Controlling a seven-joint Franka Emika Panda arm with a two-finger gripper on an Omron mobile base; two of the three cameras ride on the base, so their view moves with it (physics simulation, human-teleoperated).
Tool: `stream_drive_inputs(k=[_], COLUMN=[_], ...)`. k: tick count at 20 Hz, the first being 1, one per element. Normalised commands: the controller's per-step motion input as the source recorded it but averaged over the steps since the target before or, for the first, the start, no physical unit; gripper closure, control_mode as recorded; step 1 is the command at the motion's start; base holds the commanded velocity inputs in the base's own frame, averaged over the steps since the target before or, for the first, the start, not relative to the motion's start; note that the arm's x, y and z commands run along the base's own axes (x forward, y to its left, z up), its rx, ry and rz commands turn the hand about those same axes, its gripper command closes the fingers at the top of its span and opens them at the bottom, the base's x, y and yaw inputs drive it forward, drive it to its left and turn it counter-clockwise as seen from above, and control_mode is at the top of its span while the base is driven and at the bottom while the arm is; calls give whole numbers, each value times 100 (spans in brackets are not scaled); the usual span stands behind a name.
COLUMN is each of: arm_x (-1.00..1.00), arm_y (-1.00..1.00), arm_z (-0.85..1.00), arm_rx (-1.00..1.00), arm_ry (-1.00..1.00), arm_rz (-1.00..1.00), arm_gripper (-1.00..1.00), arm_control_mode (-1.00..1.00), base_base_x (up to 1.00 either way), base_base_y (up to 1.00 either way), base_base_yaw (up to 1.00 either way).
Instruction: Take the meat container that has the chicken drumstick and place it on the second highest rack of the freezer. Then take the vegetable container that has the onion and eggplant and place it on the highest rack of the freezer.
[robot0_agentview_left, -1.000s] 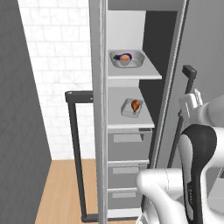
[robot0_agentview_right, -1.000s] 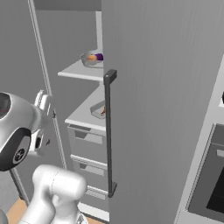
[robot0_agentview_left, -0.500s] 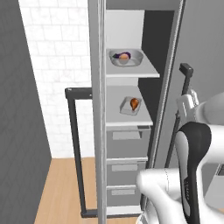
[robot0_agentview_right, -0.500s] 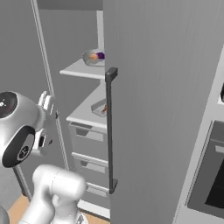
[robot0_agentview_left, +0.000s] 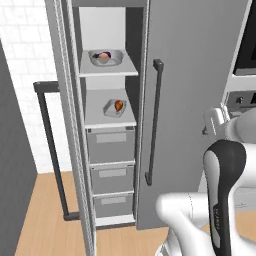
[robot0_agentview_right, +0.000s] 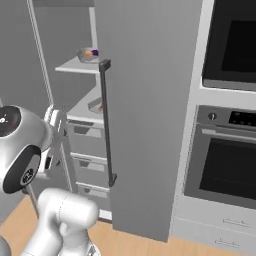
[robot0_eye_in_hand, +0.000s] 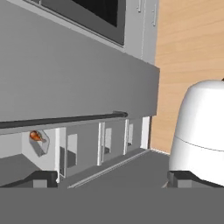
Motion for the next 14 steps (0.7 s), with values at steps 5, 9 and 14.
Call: stream_drive_inputs(k=[5, 9, 14], arm_x=[0, 0, 0], arm_y=[0, 0, 0], arm_z=[0, 0, 0], arm_rx=[0, 0, 0], arm_ry=[0, 0, 0], arm_rz=[0, 0, 0], arm_gripper=[-100, -100, -100], arm_control_mode=[100, 100, 100], base_base_x=[8, 23, 33], base_base_y=[-1, 2, 13], base_base_yaw=[-20, -1, 0])
